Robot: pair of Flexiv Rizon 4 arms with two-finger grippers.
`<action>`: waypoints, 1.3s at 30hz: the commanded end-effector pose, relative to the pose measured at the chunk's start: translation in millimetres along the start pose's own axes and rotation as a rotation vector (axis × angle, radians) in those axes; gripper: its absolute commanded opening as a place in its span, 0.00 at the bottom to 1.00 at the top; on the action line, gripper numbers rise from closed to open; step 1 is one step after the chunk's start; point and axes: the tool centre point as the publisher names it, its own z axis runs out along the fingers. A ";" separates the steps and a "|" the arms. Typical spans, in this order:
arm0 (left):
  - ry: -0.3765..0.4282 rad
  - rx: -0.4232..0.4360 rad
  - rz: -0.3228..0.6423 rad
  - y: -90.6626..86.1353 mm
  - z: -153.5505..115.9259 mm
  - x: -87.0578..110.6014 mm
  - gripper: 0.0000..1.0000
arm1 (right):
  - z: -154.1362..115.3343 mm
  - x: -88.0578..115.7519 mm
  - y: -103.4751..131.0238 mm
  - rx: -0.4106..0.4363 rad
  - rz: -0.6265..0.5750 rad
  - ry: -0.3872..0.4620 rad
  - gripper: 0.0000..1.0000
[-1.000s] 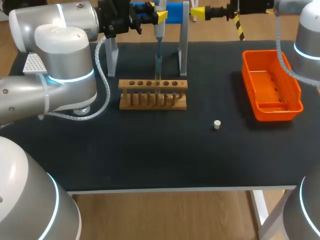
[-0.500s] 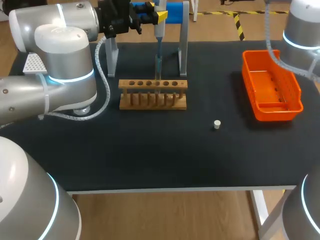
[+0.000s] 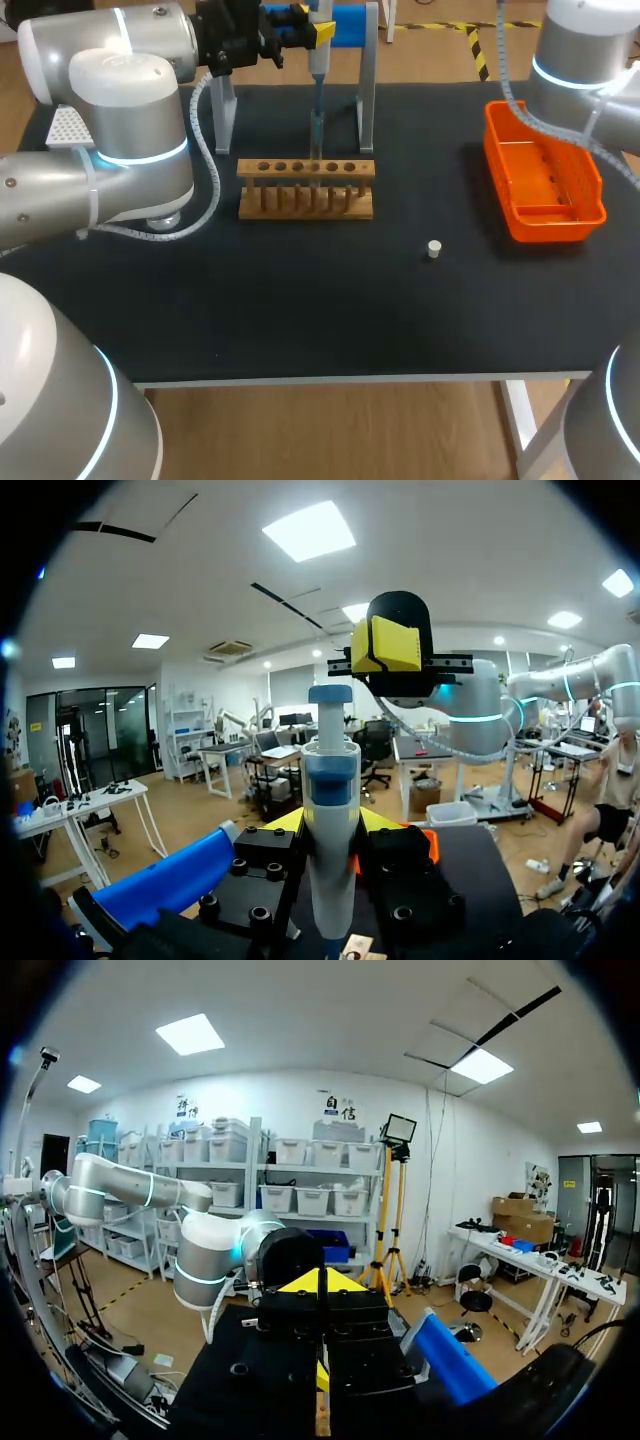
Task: Invert the test tube, pick up the pipette, mount the tip to pipette, aspirate from beaker and dispense into the tube, eject the tip, return the pipette, and cap with the stopper.
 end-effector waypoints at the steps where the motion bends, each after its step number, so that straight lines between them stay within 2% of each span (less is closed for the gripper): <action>1: -0.006 0.003 0.001 0.4 1.1 1.1 0.00 | 9.4 -6.3 -1.3 -0.005 0.005 0.011 0.00; 11: -0.006 0.003 0.001 0.4 1.1 1.1 0.00 | 20.8 -7.0 -4.8 -0.005 0.034 0.036 0.00; 39: -0.006 0.003 0.001 0.4 1.1 1.1 0.00 | 26.6 -12.4 -20.6 0.008 0.066 0.041 0.00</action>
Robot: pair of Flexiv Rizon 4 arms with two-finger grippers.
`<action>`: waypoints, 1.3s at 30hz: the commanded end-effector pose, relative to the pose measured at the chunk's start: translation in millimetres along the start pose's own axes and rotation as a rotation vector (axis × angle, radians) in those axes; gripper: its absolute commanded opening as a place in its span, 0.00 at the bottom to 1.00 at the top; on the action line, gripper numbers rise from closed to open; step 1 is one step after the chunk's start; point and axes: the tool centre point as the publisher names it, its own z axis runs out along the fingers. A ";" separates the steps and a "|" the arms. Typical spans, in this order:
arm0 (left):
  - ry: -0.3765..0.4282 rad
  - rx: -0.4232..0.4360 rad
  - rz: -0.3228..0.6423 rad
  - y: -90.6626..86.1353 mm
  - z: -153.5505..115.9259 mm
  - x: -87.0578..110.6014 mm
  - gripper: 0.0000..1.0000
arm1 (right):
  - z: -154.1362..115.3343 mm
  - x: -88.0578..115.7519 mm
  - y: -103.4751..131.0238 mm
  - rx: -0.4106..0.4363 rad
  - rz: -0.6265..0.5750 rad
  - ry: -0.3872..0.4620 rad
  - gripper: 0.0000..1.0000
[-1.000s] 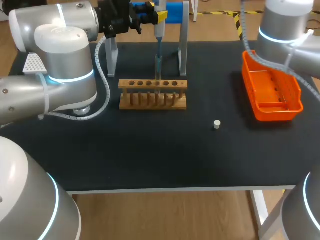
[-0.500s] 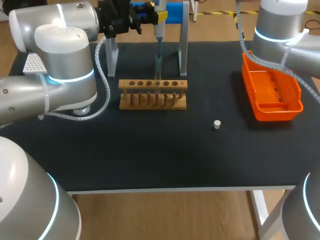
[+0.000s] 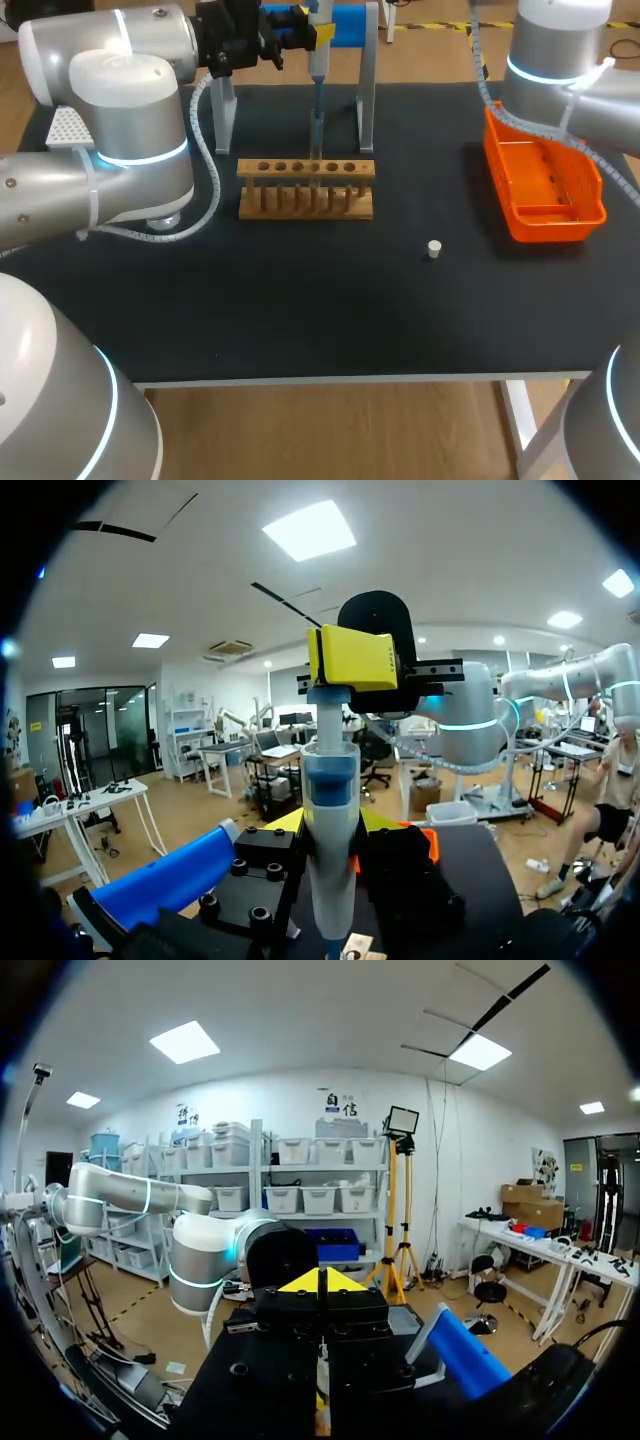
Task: Invert the test tube, pick up the pipette, mount the tip to pipette, aspirate from beaker and dispense into the tube, eject the tip, return the pipette, and cap with the stopper.
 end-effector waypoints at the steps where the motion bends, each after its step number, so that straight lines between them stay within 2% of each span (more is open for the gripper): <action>1: -0.006 0.005 0.002 -1.8 1.2 1.2 0.00 | 0.4 -3.2 -4.9 0.005 0.004 0.005 0.00; 28: -0.006 0.005 0.002 -1.8 1.2 1.2 0.00 | 5.6 -6.8 -28.1 0.014 0.046 0.016 0.00; 39: -0.006 0.005 0.002 -1.8 1.2 1.2 0.00 | 5.1 -7.5 -30.7 0.018 0.057 0.012 0.00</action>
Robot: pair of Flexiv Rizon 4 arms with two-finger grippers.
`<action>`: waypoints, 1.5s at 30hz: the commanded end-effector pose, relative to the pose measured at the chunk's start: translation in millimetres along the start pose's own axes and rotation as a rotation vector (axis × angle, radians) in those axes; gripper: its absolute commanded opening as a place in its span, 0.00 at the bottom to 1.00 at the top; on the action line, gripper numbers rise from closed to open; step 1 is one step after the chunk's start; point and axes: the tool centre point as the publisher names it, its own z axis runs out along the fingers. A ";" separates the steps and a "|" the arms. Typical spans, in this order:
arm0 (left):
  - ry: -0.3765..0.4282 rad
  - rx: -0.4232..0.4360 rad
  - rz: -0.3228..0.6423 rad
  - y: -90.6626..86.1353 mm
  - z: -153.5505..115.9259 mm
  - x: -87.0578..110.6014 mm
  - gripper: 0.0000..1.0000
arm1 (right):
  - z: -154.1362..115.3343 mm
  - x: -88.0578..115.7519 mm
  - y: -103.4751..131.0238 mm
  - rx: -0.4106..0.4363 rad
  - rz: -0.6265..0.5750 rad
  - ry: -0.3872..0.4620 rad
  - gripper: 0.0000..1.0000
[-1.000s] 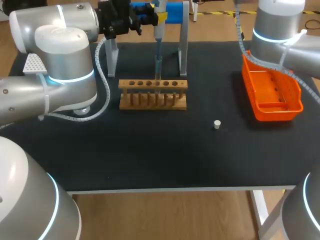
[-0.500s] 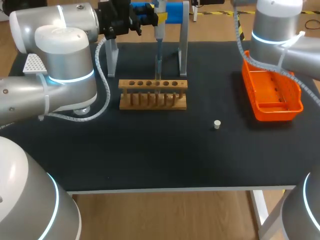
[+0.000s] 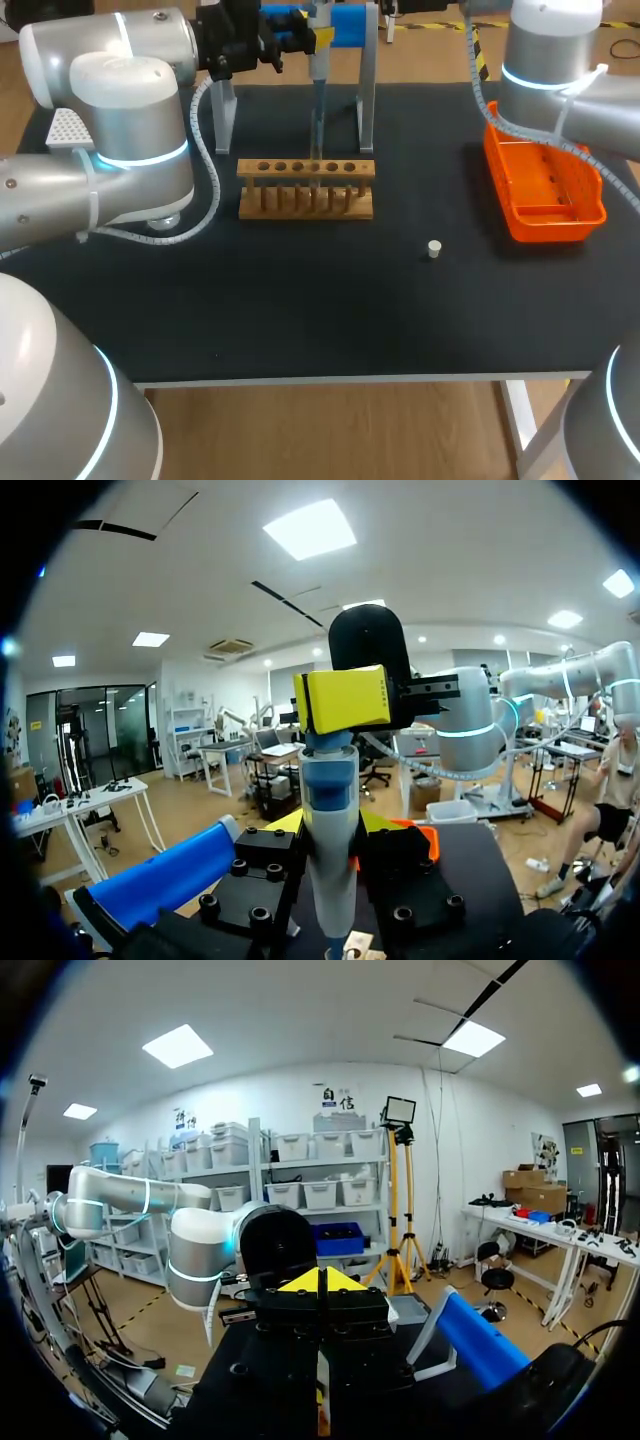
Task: Invert the test tube, pick up the pipette, mount the tip to pipette, aspirate from beaker and dispense into the tube, eject the tip, return the pipette, and cap with the stopper.
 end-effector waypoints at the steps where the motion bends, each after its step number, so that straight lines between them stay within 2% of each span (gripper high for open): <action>1: -0.006 0.007 0.002 -6.6 1.3 1.5 0.00 | 0.4 -2.9 -7.3 0.010 0.001 -0.002 0.00; 11: -0.006 0.007 0.002 -6.6 1.3 1.5 0.00 | 0.3 -3.8 -7.6 -0.001 0.008 0.004 0.00; 23: -0.006 0.007 0.002 -6.6 1.3 1.5 0.00 | -14.6 9.1 35.2 -0.025 -0.108 -0.007 0.00; 24: -0.006 0.007 0.002 -6.6 1.3 1.5 0.00 | -16.9 10.8 37.1 -0.023 -0.118 -0.009 0.07; 25: -0.006 0.007 0.002 -6.6 1.3 1.5 0.00 | -18.3 11.8 37.9 -0.023 -0.121 -0.010 0.26; 26: -0.006 0.007 0.002 -6.6 1.3 1.5 0.00 | -21.9 14.0 39.2 -0.023 -0.132 -0.012 0.89; 27: -0.006 0.007 0.002 -6.6 1.3 1.5 0.00 | -23.3 14.5 39.5 -0.021 -0.144 -0.009 1.00; 32: -0.006 0.007 0.002 -6.6 1.3 1.5 0.00 | -40.2 21.4 35.5 -0.001 -0.174 -0.009 1.00; 37: -0.006 0.007 0.002 -6.6 1.3 1.5 0.00 | -67.8 27.6 20.3 0.026 -0.208 -0.023 1.00; 40: -0.006 0.007 0.002 -6.6 1.3 1.5 0.00 | -86.7 30.3 3.2 0.062 -0.233 -0.027 1.00; 45: -0.006 0.007 0.002 -6.6 1.3 1.5 0.00 | -111.2 30.5 -39.2 0.089 -0.244 -0.037 1.00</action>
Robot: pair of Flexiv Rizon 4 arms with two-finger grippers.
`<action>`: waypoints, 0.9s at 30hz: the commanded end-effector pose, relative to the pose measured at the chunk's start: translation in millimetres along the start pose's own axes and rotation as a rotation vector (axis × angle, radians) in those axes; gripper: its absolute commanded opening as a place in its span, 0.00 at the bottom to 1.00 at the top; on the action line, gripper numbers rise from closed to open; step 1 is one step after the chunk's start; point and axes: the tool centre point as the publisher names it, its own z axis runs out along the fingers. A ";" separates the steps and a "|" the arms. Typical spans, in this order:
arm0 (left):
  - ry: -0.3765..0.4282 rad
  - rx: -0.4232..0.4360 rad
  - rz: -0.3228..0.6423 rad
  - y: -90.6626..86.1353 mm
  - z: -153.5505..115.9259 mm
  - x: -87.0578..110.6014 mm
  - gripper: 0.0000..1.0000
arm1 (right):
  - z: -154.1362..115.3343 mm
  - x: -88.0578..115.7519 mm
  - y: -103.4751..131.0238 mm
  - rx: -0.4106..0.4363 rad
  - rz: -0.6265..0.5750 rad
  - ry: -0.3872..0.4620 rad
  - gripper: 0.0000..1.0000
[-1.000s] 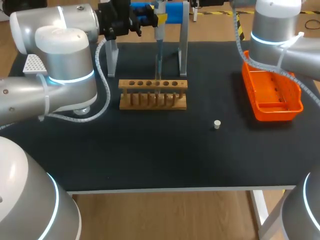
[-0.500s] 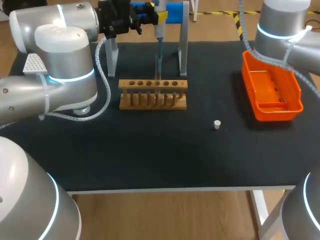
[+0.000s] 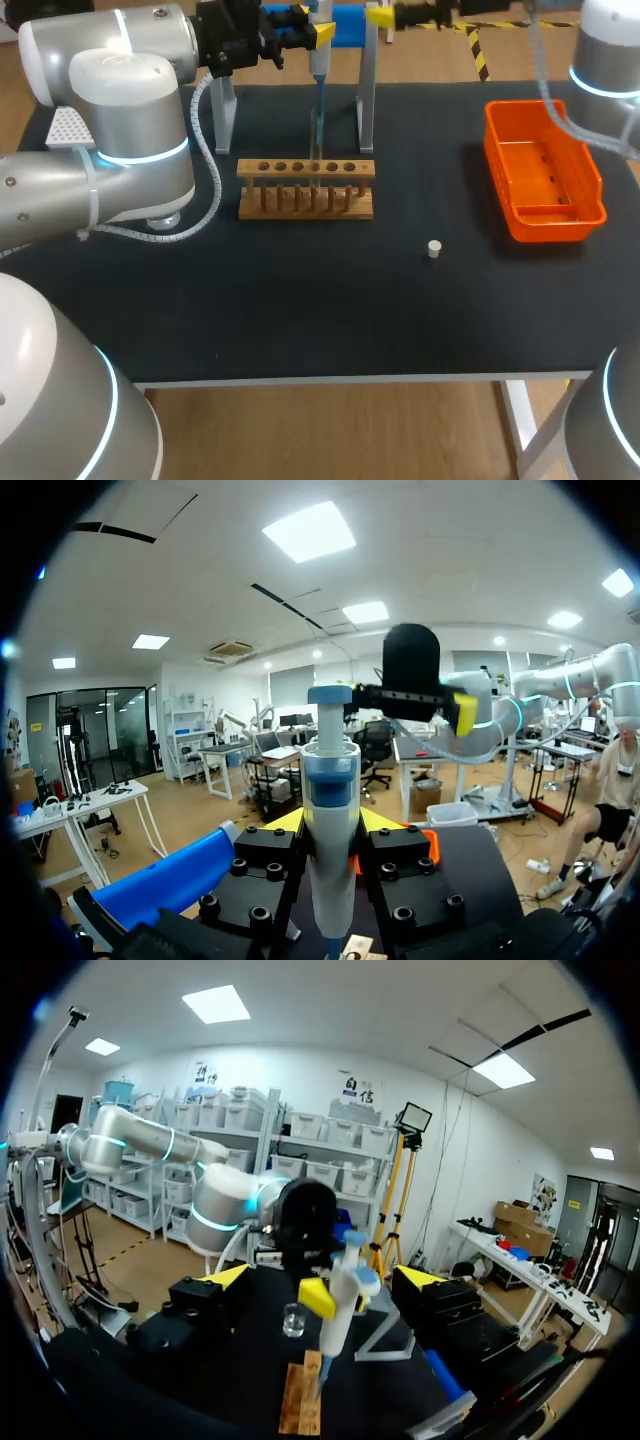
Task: Invert the test tube, pick up the pipette, mount the tip to pipette, aspirate from beaker and dispense into the tube, eject the tip, return the pipette, and cap with the stopper.
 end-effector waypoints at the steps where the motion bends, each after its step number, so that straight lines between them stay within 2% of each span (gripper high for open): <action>1: -0.005 0.000 0.000 -0.3 0.9 1.0 0.00 | -27.9 15.3 -37.0 0.010 -0.010 -0.015 1.00; 7: -0.005 0.000 0.000 -0.3 0.9 1.0 0.00 | -31.9 27.0 -97.1 0.031 -0.013 -0.015 1.00; 13: -0.005 0.000 0.000 -0.3 0.9 1.0 0.00 | -22.3 31.1 -141.0 0.051 -0.023 0.014 1.00; 20: -0.005 0.000 0.000 -0.3 0.9 1.0 0.00 | 1.4 26.3 -179.1 0.093 -0.035 0.054 1.00; 27: -0.005 0.000 0.000 -0.3 0.9 1.0 0.00 | 25.0 15.4 -200.9 0.136 0.013 0.084 1.00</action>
